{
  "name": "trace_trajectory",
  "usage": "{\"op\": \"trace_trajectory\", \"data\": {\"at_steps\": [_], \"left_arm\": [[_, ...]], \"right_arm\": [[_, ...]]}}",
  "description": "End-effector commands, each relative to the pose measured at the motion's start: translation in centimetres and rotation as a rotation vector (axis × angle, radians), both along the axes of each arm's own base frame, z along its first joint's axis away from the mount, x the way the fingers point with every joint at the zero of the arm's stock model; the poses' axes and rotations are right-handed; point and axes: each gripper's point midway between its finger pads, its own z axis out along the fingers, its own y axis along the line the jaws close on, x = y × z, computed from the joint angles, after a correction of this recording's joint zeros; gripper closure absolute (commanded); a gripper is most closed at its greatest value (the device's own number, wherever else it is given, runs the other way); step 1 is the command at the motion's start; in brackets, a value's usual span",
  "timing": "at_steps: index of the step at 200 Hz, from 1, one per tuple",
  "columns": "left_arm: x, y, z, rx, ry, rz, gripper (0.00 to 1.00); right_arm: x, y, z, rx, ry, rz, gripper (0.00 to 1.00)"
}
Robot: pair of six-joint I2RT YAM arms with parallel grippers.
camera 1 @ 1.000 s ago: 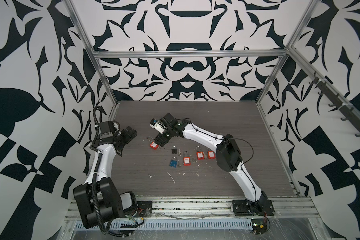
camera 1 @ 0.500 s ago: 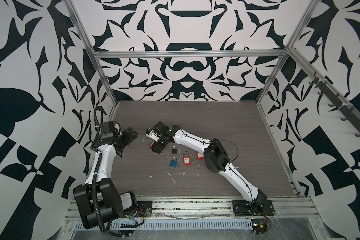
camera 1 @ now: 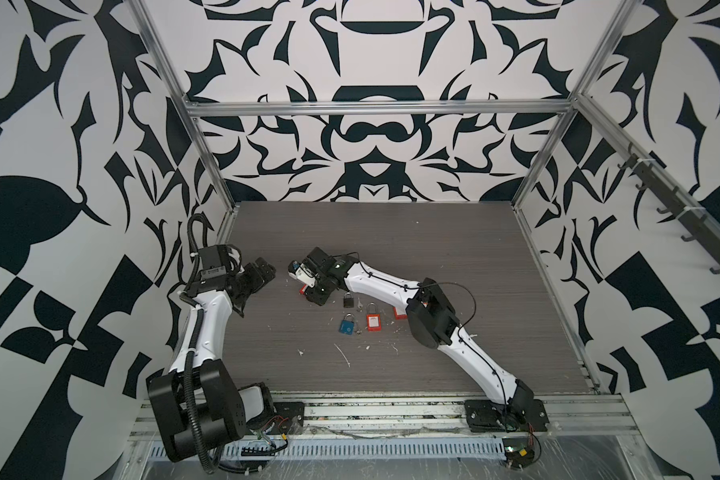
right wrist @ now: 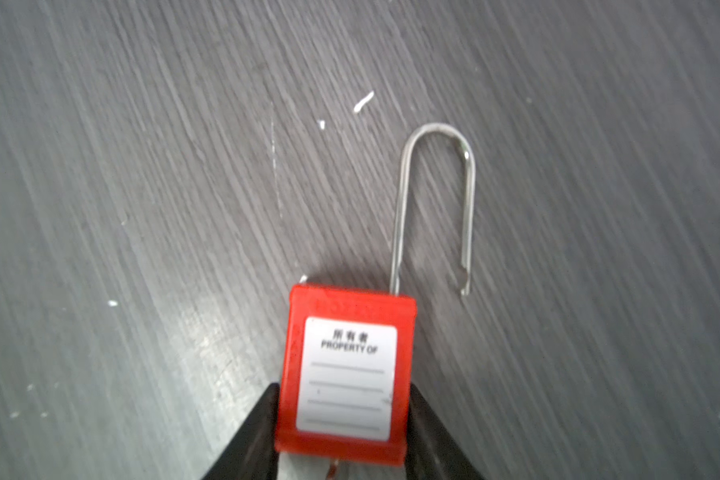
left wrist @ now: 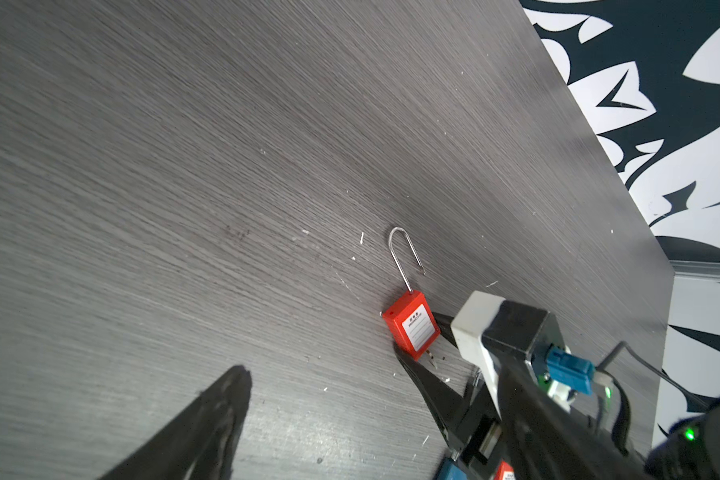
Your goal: Lock with the key
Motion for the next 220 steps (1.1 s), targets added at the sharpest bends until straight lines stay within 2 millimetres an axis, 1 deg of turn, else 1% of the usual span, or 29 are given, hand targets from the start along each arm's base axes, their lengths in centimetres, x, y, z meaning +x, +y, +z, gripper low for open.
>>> {"op": "trace_trajectory", "data": {"at_steps": [1,3,17,25,42,53,66,76,92,114,148,167,198,220], "left_arm": [[-0.8,-0.4,0.0,0.004,-0.007,-0.029,0.06],[-0.8,-0.3,0.1,0.006,-0.009,-0.029,0.06],[-0.8,-0.5,0.2,0.011,-0.021,-0.042,0.07],[-0.8,-0.6,0.4,0.012,-0.033,-0.051,0.07],[-0.8,-0.8,0.9,0.015,-0.058,-0.069,0.08],[-0.8,-0.9,1.0,0.018,-0.065,-0.075,0.09],[-0.9,-0.9,1.0,0.018,-0.068,-0.077,0.09],[-1.0,-1.0,0.9,0.014,-0.066,-0.078,0.09],[-1.0,-1.2,0.9,0.008,-0.070,-0.084,0.10],[-1.1,-1.3,1.0,0.004,-0.073,-0.087,0.10],[-1.2,-1.2,0.9,0.009,-0.071,-0.087,0.10],[-1.3,-1.2,0.7,0.013,-0.068,-0.087,0.10],[-1.3,-1.2,0.4,0.015,-0.065,-0.089,0.10],[-1.3,-1.2,0.2,0.016,-0.060,-0.088,0.10]], "right_arm": [[0.2,1.1,6.3,0.117,-0.103,0.033,0.53],[0.3,1.2,6.8,0.128,-0.110,0.035,0.53],[0.2,1.1,8.3,0.154,-0.139,0.046,0.55],[0.3,0.9,9.2,0.162,-0.160,0.052,0.58],[0.3,0.1,11.0,0.163,-0.207,0.070,0.59],[0.0,-0.5,11.7,0.161,-0.220,0.092,0.59],[-0.7,-1.2,11.8,0.146,-0.213,0.130,0.58],[-1.1,-1.7,11.4,0.124,-0.201,0.149,0.57],[-2.0,-2.1,10.5,0.099,-0.164,0.177,0.60],[-2.1,-2.3,9.6,0.095,-0.150,0.166,0.61],[-2.0,-2.4,6.9,0.079,-0.146,0.164,0.62],[-1.9,-2.4,5.9,0.073,-0.151,0.160,0.62],[-2.2,-3.1,3.8,0.041,-0.142,0.170,0.63],[-2.4,-3.5,2.6,0.022,-0.123,0.165,0.60]]}}
